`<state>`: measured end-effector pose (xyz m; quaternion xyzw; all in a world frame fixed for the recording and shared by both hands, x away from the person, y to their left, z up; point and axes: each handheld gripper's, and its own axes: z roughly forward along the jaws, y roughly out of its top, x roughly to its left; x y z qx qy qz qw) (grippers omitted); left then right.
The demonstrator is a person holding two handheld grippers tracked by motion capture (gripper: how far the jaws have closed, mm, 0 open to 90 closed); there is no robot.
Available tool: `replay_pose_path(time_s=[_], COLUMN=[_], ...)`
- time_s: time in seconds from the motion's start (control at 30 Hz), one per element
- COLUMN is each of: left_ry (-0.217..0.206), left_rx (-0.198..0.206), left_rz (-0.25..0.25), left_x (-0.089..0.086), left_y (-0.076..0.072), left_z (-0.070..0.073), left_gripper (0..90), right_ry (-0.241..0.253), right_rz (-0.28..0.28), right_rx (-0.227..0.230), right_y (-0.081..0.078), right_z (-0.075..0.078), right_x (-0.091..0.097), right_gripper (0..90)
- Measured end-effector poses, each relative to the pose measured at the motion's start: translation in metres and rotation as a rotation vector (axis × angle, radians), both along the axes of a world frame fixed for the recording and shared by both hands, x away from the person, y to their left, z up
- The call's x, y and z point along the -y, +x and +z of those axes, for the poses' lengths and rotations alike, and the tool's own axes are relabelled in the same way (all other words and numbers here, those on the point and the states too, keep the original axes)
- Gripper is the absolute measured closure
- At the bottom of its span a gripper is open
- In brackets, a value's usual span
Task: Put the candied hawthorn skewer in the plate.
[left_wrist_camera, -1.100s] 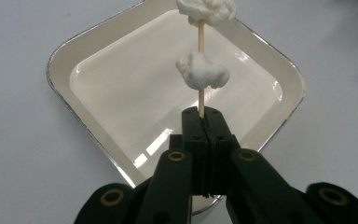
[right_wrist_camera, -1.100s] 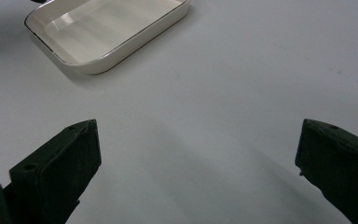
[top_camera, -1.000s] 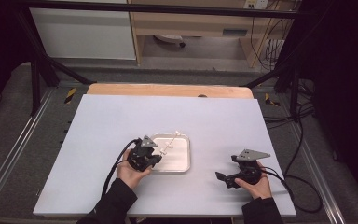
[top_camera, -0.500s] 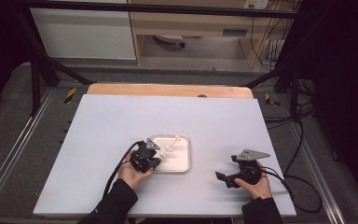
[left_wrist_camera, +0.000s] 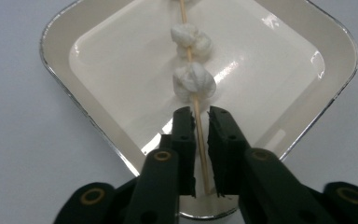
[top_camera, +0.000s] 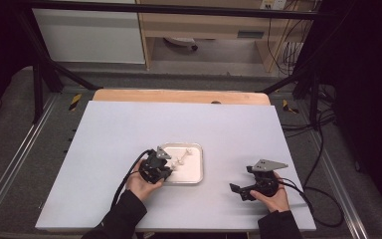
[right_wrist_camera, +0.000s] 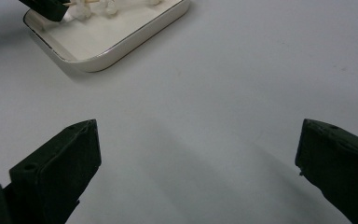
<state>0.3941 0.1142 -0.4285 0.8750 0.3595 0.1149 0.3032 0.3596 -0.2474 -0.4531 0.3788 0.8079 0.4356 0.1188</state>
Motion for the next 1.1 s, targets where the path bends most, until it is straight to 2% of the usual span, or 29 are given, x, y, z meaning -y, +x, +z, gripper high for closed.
replay_pose_path(time_s=[0.07,0.3,0.47,0.73,0.87,1.1], left_ry=[-0.013,-0.021,-0.017,-0.039,-0.071,-0.104], left_rx=[0.012,0.069,0.076,0.078,0.082,0.081], left_rz=[0.001,-0.027,-0.047,-0.005,0.016,0.044], left_x=[-0.002,-0.012,-0.022,-0.048,-0.064,-0.092], left_y=[-0.001,-0.006,-0.010,-0.017,-0.023,-0.033], left_z=[0.002,0.012,0.016,0.016,0.013,0.002], left_gripper=[72.6,47.6,25.5,10.9,9.1,8.4], right_ry=[0.002,0.000,0.002,0.003,-0.002,-0.005], right_rz=[0.001,0.002,0.005,0.004,0.005,0.000], right_rx=[0.000,-0.003,0.001,-0.002,-0.003,-0.013], right_y=[0.000,0.000,0.000,0.000,0.000,0.000], right_z=[0.000,0.000,0.000,0.001,0.001,0.000], right_x=[0.000,0.000,0.000,0.001,0.001,0.000], right_gripper=[0.7,0.7,0.7,0.7,0.7,0.7])
